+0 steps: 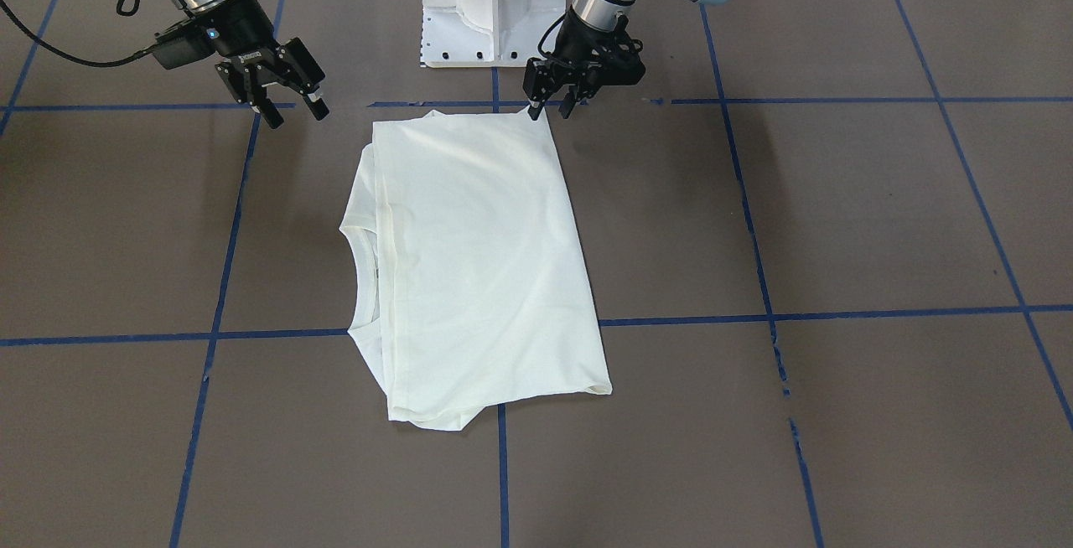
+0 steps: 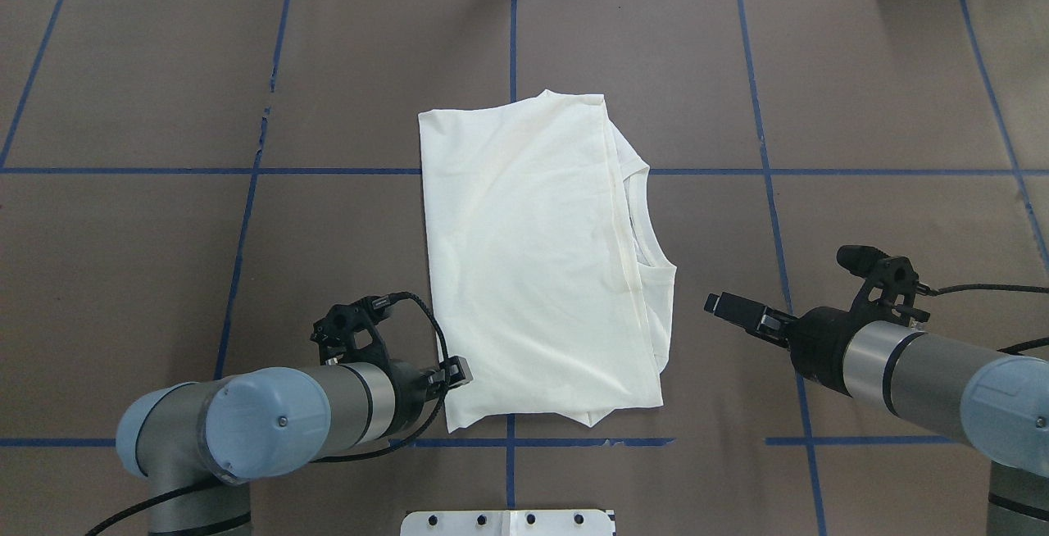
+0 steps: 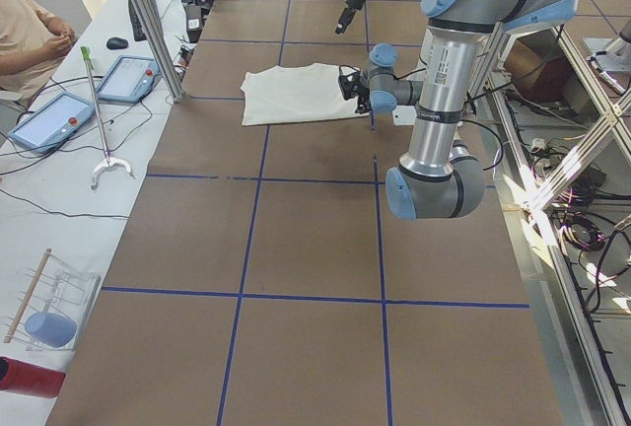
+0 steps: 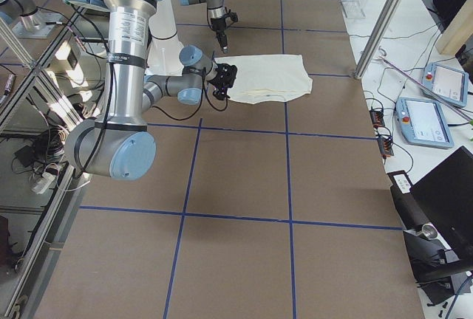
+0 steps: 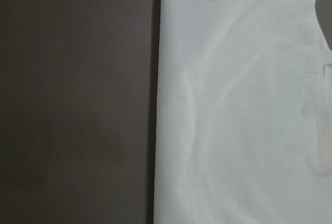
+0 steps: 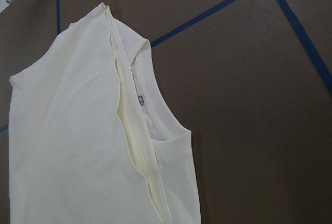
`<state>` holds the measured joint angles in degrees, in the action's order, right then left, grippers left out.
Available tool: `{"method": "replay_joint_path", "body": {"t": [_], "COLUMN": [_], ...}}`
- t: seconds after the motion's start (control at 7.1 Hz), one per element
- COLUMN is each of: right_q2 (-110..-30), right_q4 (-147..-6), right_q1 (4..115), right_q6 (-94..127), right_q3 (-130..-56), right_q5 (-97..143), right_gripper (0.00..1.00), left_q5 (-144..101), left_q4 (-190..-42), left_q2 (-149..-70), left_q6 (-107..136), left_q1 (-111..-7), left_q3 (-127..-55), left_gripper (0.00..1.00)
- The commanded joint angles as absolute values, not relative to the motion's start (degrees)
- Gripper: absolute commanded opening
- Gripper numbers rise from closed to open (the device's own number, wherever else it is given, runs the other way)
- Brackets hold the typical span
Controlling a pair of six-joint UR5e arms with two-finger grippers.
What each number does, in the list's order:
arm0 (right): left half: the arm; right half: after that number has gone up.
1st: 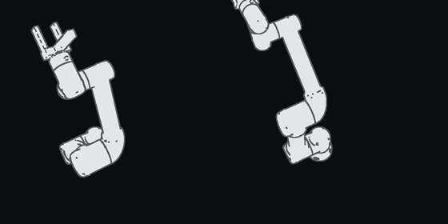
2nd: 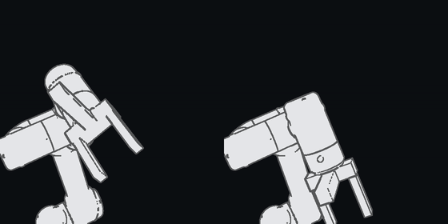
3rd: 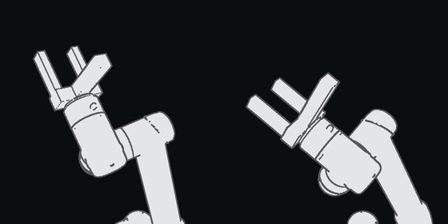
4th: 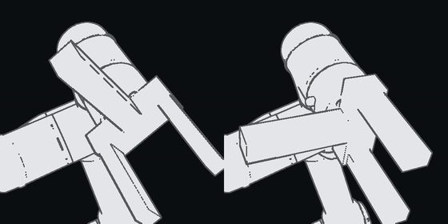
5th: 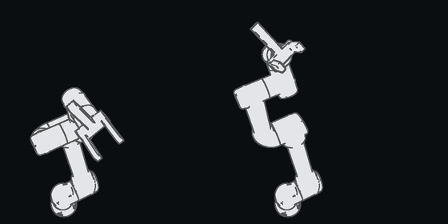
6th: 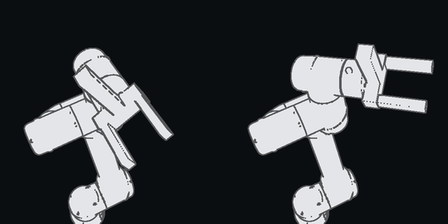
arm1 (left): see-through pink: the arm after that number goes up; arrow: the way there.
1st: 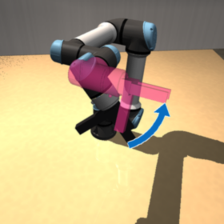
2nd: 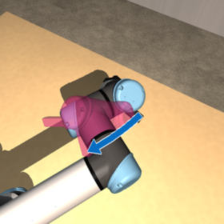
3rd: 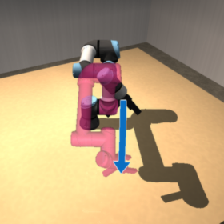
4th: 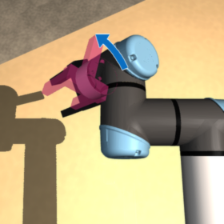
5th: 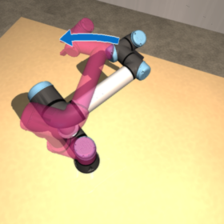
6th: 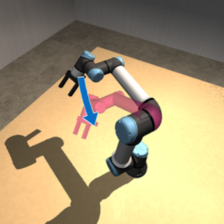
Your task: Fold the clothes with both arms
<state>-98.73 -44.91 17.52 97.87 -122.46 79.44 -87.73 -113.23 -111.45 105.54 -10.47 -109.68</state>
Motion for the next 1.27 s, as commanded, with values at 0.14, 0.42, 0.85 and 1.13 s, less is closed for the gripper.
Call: {"method": "replay_joint_path", "body": {"t": [0.14, 0.42, 0.85, 1.13], "right_q2": [-98.70, -98.70, -98.70, -98.70], "right_q4": [-44.91, -44.91, -44.91, -44.91], "right_q1": [17.58, 17.58, 17.58, 17.58], "right_q6": [97.91, 98.00, 98.09, 98.17], "right_q3": [-121.99, -121.90, -121.73, -121.38], "right_q5": [79.37, 79.28, 79.28, 79.10], "right_gripper": [1.00, 1.00, 1.00, 1.00], "left_q5": [-87.19, -87.19, -86.49, -86.48], "left_q4": [-111.62, -111.62, -111.53, -111.53], "left_q2": [-112.41, -112.50, -113.81, -113.99], "left_q6": [107.40, 107.40, 108.19, 108.19], "left_q1": [-8.35, -8.35, -8.35, -8.35], "left_q3": [-107.49, -107.49, -106.45, -105.74], "left_gripper": [0.58, 0.58, 0.58, 0.58]}}
